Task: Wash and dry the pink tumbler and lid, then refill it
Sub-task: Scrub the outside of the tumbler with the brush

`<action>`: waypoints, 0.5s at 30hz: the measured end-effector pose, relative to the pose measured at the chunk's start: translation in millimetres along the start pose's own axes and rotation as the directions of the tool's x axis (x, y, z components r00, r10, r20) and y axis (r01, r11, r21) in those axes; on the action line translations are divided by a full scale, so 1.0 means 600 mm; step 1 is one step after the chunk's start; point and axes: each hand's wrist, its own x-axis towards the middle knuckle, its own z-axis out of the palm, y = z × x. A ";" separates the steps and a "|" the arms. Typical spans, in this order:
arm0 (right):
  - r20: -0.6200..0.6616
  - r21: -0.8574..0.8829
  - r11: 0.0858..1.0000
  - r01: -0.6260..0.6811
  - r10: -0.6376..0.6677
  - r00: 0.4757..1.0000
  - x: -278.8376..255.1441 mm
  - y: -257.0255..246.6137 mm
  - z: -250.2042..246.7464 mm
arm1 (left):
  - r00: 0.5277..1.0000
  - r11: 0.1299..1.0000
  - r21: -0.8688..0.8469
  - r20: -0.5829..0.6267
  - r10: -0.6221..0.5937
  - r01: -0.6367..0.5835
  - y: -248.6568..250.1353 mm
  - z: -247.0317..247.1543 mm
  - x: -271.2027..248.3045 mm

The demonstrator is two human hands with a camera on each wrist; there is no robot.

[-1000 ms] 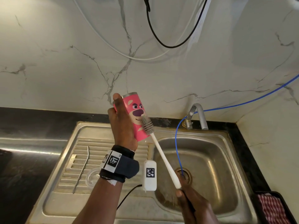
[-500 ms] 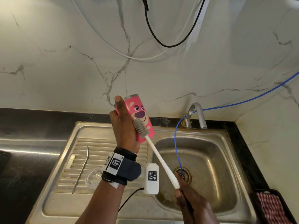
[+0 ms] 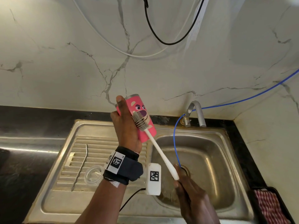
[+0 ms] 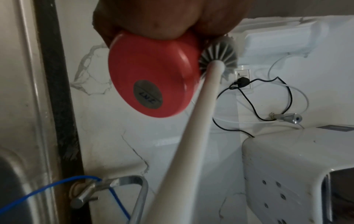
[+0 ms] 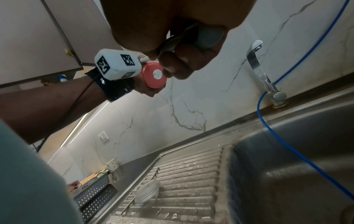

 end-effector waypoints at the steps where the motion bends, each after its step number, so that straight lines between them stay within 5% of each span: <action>1: -0.009 0.003 1.000 0.003 -0.003 1.000 0.004 0.000 0.000 | 1.000 1.000 -0.009 0.004 -0.002 0.002 0.000 0.001 0.000; 6: 0.005 -0.035 0.999 0.015 -0.014 1.000 -0.023 0.001 -0.009 | 0.991 0.998 -0.026 -0.118 0.060 -0.064 0.031 -0.005 0.028; 15: -0.014 -0.031 0.999 0.012 -0.013 1.000 -0.003 0.005 -0.001 | 0.996 0.999 -0.044 -0.084 0.010 -0.014 0.021 0.003 0.021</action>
